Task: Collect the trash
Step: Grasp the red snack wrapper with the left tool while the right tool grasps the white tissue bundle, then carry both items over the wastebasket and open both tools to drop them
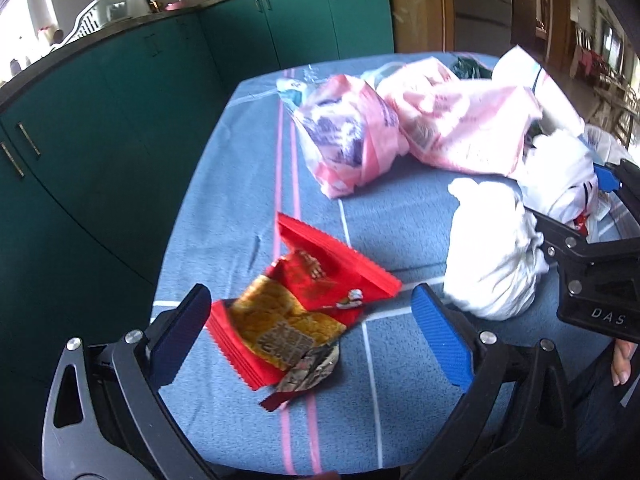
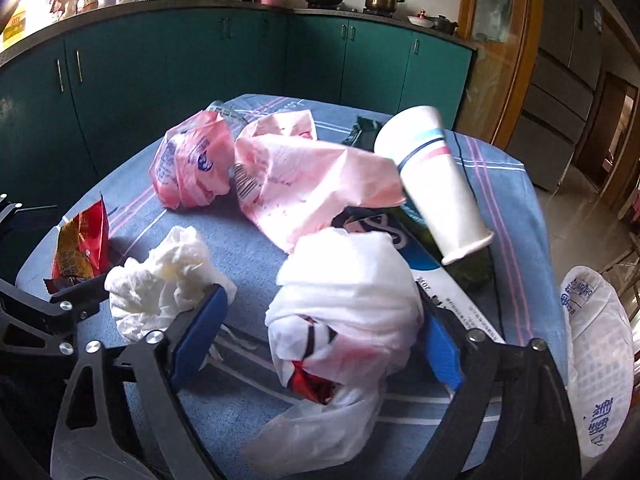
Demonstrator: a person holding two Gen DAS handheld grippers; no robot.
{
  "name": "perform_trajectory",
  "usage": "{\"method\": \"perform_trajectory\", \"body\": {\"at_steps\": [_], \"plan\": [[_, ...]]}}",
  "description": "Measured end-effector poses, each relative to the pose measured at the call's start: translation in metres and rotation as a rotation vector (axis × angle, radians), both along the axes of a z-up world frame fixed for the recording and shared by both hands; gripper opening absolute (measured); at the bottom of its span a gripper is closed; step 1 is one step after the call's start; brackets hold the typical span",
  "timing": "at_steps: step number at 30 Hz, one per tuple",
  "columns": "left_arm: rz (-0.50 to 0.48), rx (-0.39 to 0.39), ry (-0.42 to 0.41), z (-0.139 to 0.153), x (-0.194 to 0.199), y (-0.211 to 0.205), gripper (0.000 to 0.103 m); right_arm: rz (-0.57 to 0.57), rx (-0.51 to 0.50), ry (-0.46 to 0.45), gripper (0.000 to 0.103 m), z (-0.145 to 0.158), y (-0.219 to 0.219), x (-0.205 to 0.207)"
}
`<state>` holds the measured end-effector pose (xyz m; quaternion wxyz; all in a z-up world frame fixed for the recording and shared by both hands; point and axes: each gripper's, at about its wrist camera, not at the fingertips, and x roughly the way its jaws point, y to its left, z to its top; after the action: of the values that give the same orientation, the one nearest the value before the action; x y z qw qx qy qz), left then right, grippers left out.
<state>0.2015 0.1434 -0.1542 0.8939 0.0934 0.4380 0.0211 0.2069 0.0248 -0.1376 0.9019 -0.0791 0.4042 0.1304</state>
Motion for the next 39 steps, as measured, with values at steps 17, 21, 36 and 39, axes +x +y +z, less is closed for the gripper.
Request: {"method": "perform_trajectory", "body": {"at_steps": [17,21,36,39], "plan": [[-0.036,-0.133,-0.111,0.014,-0.025,0.001,0.053,-0.020,0.067,-0.033,0.048,0.023,-0.032,-0.033],[-0.019,-0.174,-0.184,0.028,-0.038,0.007,0.052,-0.034,0.093,-0.057,0.048,0.032,-0.048,-0.039],[-0.118,-0.177,-0.345,0.096,-0.050,-0.047,0.052,-0.167,0.222,-0.179,0.048,0.079,-0.143,-0.046],[-0.196,-0.165,-0.355,0.109,-0.037,-0.081,0.052,-0.259,0.218,-0.231,0.048,0.090,-0.185,-0.048]]}}
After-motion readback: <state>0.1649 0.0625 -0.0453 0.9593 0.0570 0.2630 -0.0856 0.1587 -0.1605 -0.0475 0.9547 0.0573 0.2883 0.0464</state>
